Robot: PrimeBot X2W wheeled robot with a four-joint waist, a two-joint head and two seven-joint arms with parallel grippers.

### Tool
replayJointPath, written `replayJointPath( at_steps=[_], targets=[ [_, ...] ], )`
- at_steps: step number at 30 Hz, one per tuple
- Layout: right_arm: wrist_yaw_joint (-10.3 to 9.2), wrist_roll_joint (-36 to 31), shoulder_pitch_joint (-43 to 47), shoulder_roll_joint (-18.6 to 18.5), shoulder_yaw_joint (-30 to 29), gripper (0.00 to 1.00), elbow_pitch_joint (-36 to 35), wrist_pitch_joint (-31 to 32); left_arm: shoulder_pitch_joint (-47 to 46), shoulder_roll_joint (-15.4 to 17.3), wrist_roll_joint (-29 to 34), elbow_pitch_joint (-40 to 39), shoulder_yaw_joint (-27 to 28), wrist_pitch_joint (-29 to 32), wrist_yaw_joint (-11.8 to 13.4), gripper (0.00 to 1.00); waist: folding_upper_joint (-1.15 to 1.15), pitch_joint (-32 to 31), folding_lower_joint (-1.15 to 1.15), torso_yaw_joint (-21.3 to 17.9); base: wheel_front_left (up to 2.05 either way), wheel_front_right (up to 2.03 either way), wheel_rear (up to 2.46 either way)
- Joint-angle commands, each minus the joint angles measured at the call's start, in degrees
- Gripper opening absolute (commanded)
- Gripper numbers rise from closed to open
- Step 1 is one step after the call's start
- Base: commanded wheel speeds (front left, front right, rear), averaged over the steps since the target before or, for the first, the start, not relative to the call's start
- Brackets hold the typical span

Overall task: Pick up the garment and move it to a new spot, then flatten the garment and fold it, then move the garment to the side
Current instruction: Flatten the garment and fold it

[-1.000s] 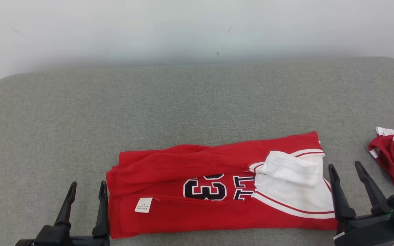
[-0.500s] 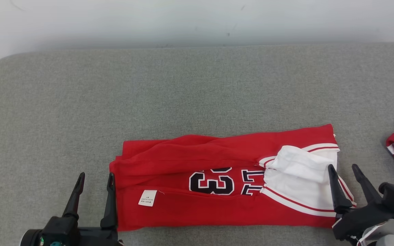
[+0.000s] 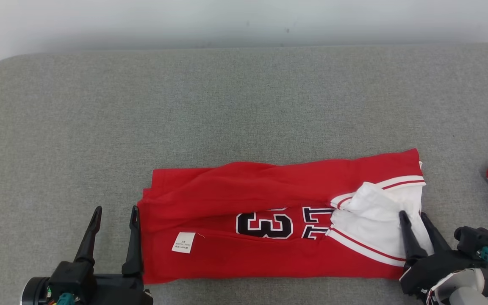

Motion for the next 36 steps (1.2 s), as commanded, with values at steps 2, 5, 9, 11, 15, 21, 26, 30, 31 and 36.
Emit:
replayJointPath(
  at_steps=[2, 5, 9, 11, 15, 21, 26, 30, 31, 36],
  targets=[
    [-0.05, 1.85, -0.08, 0.40, 1.76, 0.00, 1.88, -0.17, -0.36, 0.19, 0.18, 0.23, 0.25, -0.40, -0.07, 1.00, 0.00, 0.23, 0.00, -0.26, 0.00, 0.00, 0.00],
    [-0.08, 3.85, -0.69, -0.54, 1.67, 0.00, 2.16, -0.85, -0.50, 0.26, 0.18, 0.22, 0.34, -0.41, 0.00, 1.00, 0.00, 0.40, 0.00, -0.58, 0.00, 0.00, 0.00],
    [-0.10, 5.05, -0.84, -2.02, 0.59, 0.00, 1.39, -1.30, -0.61, 0.30, 0.31, 0.08, 0.43, -0.42, 0.24, 1.00, 0.00, 0.50, 0.00, -0.96, 0.00, 0.00, 0.00],
    [-0.10, 5.58, -0.61, -2.93, -0.27, 0.00, 0.60, -1.49, -0.69, 0.21, 0.49, -0.12, 0.36, -0.42, 0.45, 1.00, 0.00, 0.61, 0.00, -1.20, 0.00, 0.00, 0.00],
    [-0.07, 5.39, 0.33, -4.87, -3.11, 0.00, -1.50, -1.59, -0.71, 0.13, 0.65, -0.50, 0.31, -0.42, 0.57, 1.00, 0.00, 0.86, 0.00, -1.67, 0.00, 0.00, 0.00],
    [-0.06, 2.66, 0.85, -6.61, -4.85, 0.00, -6.23, -1.52, -0.61, 0.09, 0.64, -0.65, 0.38, -0.43, 0.87, 1.00, 0.00, 0.95, 0.00, -2.60, 0.00, 0.00, 0.00],
    [-0.06, -1.06, 2.07, -6.28, -2.91, 0.00, -15.37, -1.43, -0.55, 0.10, 0.49, -0.75, 0.35, -0.43, 0.88, 1.00, 0.00, 0.67, 0.00, -3.29, 0.00, 0.00, 0.00],
    [-0.06, -3.77, 3.32, -4.58, -0.65, 0.00, -24.90, 1.51, -0.47, 0.10, 0.27, -0.80, 0.21, -0.44, 0.75, 1.00, 0.00, 0.58, 0.00, -3.71, 0.00, 0.00, 0.00],
    [-0.06, -4.37, 3.66, -3.95, 0.03, 0.00, -27.29, 2.65, -0.55, 0.10, 0.24, -0.78, 0.16, -0.44, 0.71, 1.00, 0.00, 0.58, 0.00, -3.75, 0.00, 0.00, 0.00],
    [-0.05, -6.27, 4.44, -0.82, 8.02, 0.00, -38.10, 8.94, -1.25, -0.26, 0.16, -0.51, -0.48, -0.44, 0.26, 1.00, 0.00, 0.69, 0.00, -3.33, 0.00, 0.00, 0.00]
  ],
)
